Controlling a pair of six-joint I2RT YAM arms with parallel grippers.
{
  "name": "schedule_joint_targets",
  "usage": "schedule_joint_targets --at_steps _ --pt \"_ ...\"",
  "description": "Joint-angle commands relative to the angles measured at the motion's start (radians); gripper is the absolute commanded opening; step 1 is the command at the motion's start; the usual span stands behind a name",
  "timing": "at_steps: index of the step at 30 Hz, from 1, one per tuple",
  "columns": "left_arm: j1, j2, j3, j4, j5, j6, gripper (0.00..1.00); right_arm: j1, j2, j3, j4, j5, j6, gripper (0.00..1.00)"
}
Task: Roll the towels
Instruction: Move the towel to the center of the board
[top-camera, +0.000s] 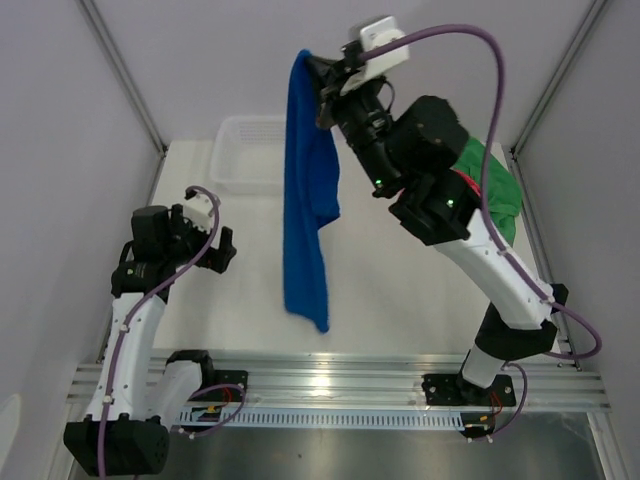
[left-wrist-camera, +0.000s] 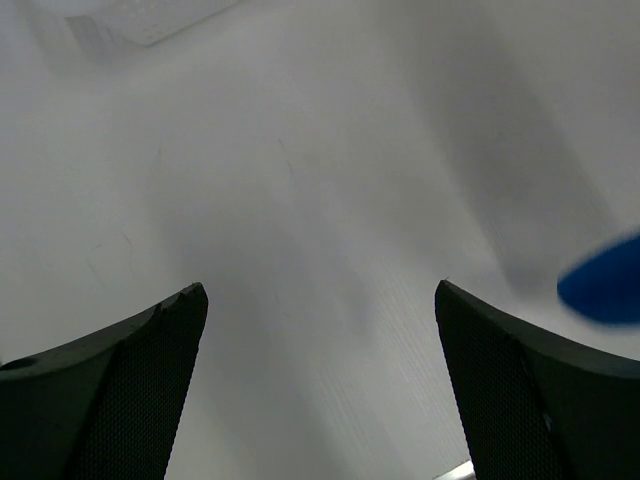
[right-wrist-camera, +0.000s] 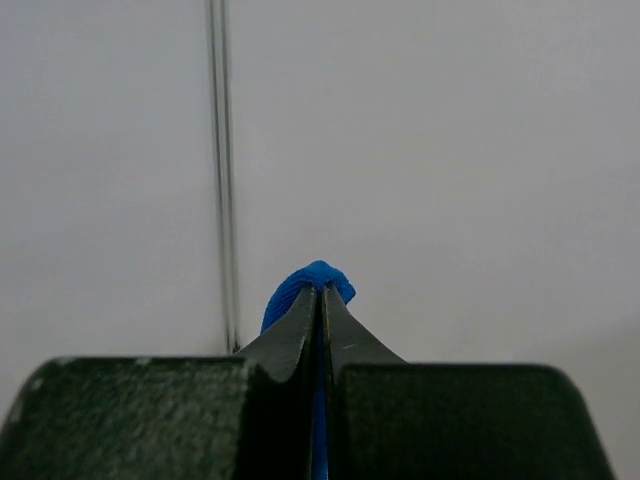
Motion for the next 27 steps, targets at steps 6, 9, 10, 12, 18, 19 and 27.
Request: schedule_joint_targets --at_steps 6,9,10,12,18,19,27 --pt "0.056 -0.018 0.05 0.008 -0.157 0.021 0.98 -0.051 -0.193 -0.624 0.043 0.086 0.438 0.0" --pt "0.056 0.0 0.049 -0.002 -0.116 0.06 0.97 -0.161 -0.27 -0.953 0.028 0.066 0.73 0.0" --pt "0.056 0.005 0.049 -0.012 -0.093 0.081 0.96 -0.191 -0.283 -1.029 0.03 0.047 0.831 0.0" --pt "0.051 0.02 0.046 -0.059 0.0 0.103 0.93 -0.284 -0.283 -1.229 0.042 0.018 0.905 0.0" --pt "-0.181 0.04 -0.042 -0.138 -0.025 0.219 0.91 -0.516 -0.131 -1.308 0.03 -0.102 0.884 0.0" --pt "-0.223 0.051 -0.08 -0.138 -0.094 0.244 0.91 -0.533 -0.086 -1.28 0.007 -0.091 0.866 0.0" --pt "-0.42 0.224 -0.299 0.011 -0.335 0.344 1.0 -0.588 -0.111 -1.245 -0.047 -0.107 0.801 0.0"
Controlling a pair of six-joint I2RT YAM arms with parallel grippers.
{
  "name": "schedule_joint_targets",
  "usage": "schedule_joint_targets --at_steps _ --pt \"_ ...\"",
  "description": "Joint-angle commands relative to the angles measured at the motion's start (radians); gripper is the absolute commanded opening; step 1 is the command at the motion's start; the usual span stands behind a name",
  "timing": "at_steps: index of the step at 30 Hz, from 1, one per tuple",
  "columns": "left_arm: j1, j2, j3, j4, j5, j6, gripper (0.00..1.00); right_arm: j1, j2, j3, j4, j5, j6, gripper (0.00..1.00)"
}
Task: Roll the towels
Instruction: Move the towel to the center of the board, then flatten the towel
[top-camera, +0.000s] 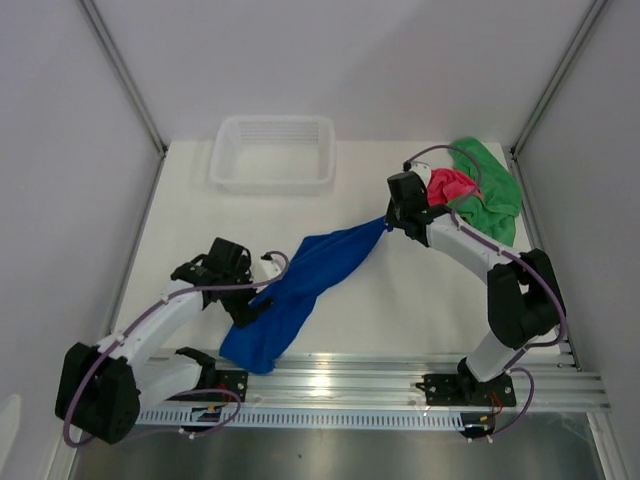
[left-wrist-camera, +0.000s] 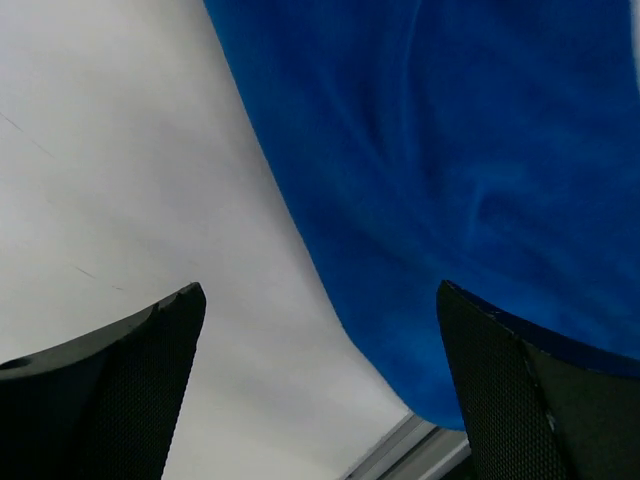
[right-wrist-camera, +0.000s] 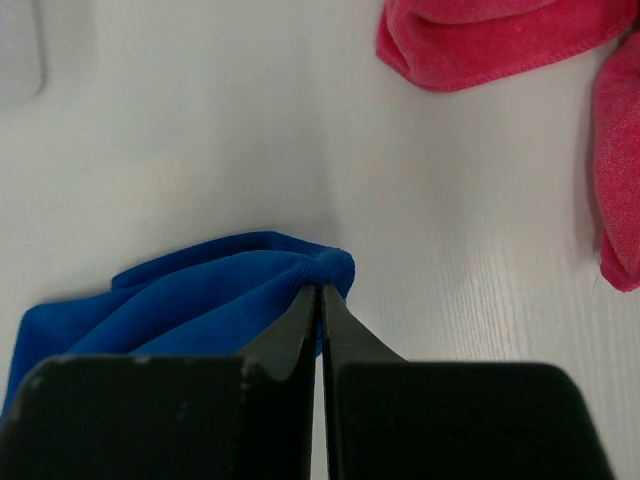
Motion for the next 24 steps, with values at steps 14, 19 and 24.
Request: schedule_joint_targets --at_steps 14,19,24 --pt "-0.105 0.333 -0.005 0.137 -0.052 0.044 0.29 0.025 -0.209 -0.101 0.02 -0.005 -0.005 0.0" --pt "-0.084 0.285 -0.034 0.166 -0.153 -0.021 0.01 0.06 -0.39 -0.1 -0.081 0.035 -0.056 0.0" --pt "0.004 -0.046 0.014 0.111 -0.173 -0.043 0.01 0.155 -0.581 -0.086 -0.234 -0.006 -0.172 0.0"
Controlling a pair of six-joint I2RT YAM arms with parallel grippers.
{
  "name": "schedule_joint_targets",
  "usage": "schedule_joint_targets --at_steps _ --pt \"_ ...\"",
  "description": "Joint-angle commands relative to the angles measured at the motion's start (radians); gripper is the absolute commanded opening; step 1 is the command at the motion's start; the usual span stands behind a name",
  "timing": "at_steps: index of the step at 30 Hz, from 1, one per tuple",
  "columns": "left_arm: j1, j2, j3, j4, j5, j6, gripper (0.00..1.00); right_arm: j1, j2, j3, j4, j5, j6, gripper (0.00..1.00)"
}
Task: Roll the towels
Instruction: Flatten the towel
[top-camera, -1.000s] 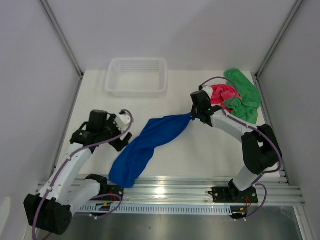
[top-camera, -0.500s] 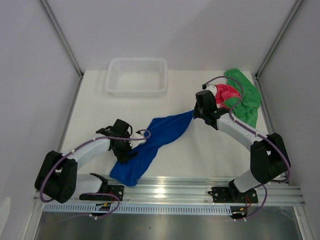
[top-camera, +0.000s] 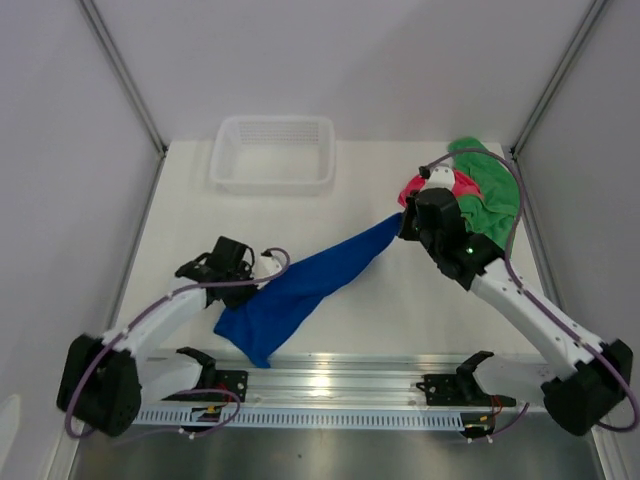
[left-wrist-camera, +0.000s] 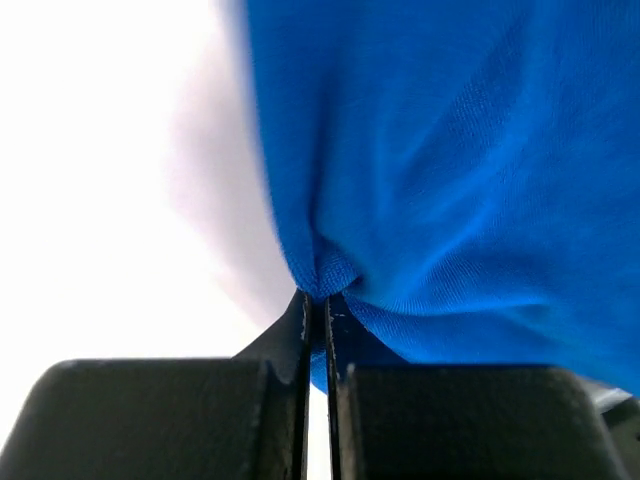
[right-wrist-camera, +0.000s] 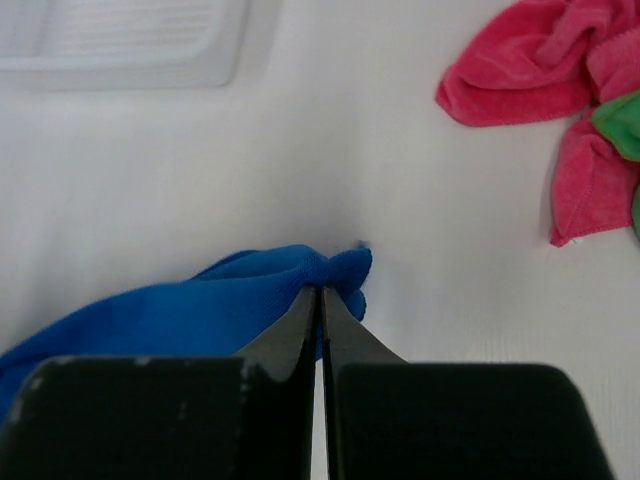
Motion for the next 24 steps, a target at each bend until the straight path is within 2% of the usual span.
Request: schedule_joint_targets --at_steps 1,3,7,11,15,16,17,19,20,21,23,24 --pt "0.043 -0.236 0.07 -0.016 -0.052 -0.023 0.01 0.091 -0.141 0.033 -0.139 -0.028 -0.101 0.0" --pt "0.049 -0.379 0.103 -0.062 -0.059 -0.016 0.01 0.136 -0.202 0.072 -0.227 -0.054 -0.107 0.0" --pt "0.055 -0.503 0.268 -0.202 -0.043 -0.012 0.01 0.246 -0.259 0.159 -0.392 -0.064 -0.04 0.0" --pt "0.058 -0.524 0.325 -0.277 -0.039 -0.008 0.01 0.286 -0.288 0.228 -0.55 -0.067 0.08 0.0" --pt "0.074 -0.476 0.285 -0.196 -0.058 0.032 0.01 0.282 -0.29 0.21 -0.556 -0.123 0.109 0.0" --pt "0.081 -0.422 0.281 -0.175 -0.053 0.041 0.01 0.274 -0.272 0.205 -0.549 -0.128 0.101 0.0" --pt "0.098 -0.39 0.278 -0.152 -0.052 0.046 0.01 0.259 -0.256 0.202 -0.53 -0.136 0.071 0.0" --pt "0.123 -0.312 0.285 -0.087 -0.024 0.054 0.01 0.146 -0.186 0.187 -0.497 -0.183 0.029 0.0" --pt "0.147 -0.228 0.297 -0.061 -0.014 0.054 0.01 0.087 -0.158 0.173 -0.427 -0.245 0.005 0.0" --pt "0.159 -0.181 0.314 -0.012 -0.001 0.055 0.01 -0.042 -0.128 0.156 -0.386 -0.415 -0.03 0.0" --pt "0.184 -0.028 0.34 0.046 -0.003 0.052 0.02 -0.134 -0.008 0.113 -0.265 -0.508 -0.043 0.0" --pt "0.189 0.026 0.372 0.071 -0.006 0.05 0.08 -0.161 0.041 0.112 -0.239 -0.501 -0.055 0.0"
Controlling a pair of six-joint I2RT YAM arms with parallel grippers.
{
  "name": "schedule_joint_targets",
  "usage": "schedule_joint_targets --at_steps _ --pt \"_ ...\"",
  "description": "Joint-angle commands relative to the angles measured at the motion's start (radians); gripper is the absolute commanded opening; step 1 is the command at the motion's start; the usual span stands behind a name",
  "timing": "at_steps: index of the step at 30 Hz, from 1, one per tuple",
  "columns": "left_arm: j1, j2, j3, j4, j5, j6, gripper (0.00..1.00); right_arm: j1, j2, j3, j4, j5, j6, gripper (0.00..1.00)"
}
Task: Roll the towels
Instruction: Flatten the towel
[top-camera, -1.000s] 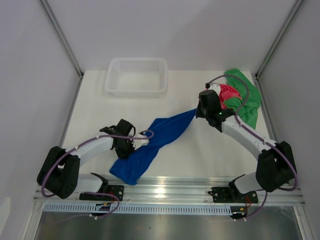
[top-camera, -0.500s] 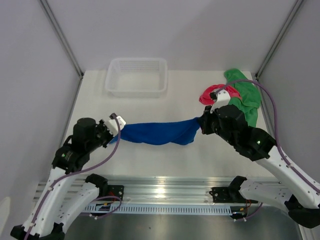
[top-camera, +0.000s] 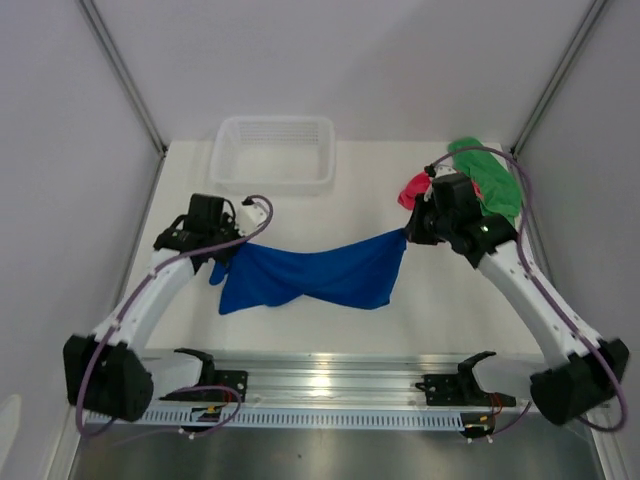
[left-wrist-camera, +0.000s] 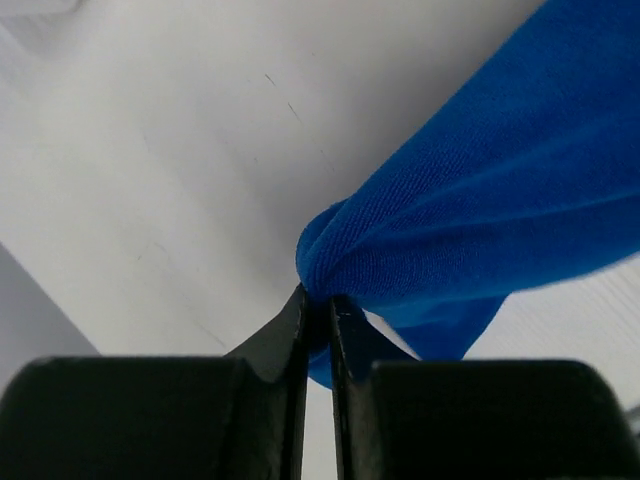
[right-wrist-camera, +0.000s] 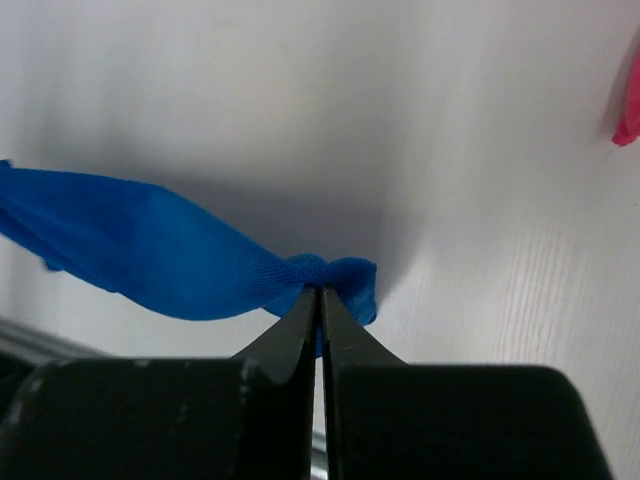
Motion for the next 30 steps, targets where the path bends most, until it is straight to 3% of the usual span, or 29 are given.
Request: schedule_joint_targets --at_steps 1,3,4,5,6,8,9,10,16,19,24,30 --pt "0.032 0.185 0.08 0.183 0.008 0.014 0.14 -0.121 0.182 -0.024 0.166 -0.15 -0.069 0.0" --pt "0.035 0.357 0.141 0.217 -0.029 0.006 0.32 -0.134 0.352 0.013 0.211 -0.101 -0.078 0.13" --pt "0.035 0.414 0.16 0.245 -0.064 -0.004 0.4 -0.141 0.466 0.07 0.226 -0.101 -0.078 0.46" --pt "0.037 0.466 0.177 0.253 -0.08 -0.015 0.48 -0.144 0.521 0.1 0.234 -0.107 -0.078 0.61" --pt "0.04 0.545 0.213 0.253 -0.083 -0.027 0.6 -0.147 0.57 0.132 0.234 -0.095 -0.078 0.68" --pt "0.04 0.58 0.257 0.239 -0.121 -0.072 0.67 -0.158 0.647 0.219 0.21 -0.069 -0.07 0.74" --pt "0.042 0.554 0.248 0.236 -0.118 -0.081 0.76 -0.163 0.68 0.233 0.197 -0.031 -0.064 0.74" --pt "0.042 0.52 0.234 0.238 -0.109 -0.092 0.99 -0.163 0.676 0.232 0.202 -0.014 -0.061 0.75" --pt "0.038 0.124 0.027 0.176 0.023 -0.046 0.99 -0.149 0.44 -0.025 0.26 0.081 -0.007 0.69" --pt "0.013 0.028 -0.171 0.162 0.023 0.058 0.95 -0.103 0.348 -0.186 0.298 0.095 0.046 0.63" --pt "-0.06 0.089 -0.344 0.271 -0.127 0.175 0.94 -0.057 0.337 -0.317 0.361 0.082 0.132 0.6" --pt "-0.087 0.244 -0.335 0.314 -0.153 0.164 0.95 -0.02 0.386 -0.365 0.392 0.085 0.158 0.6"
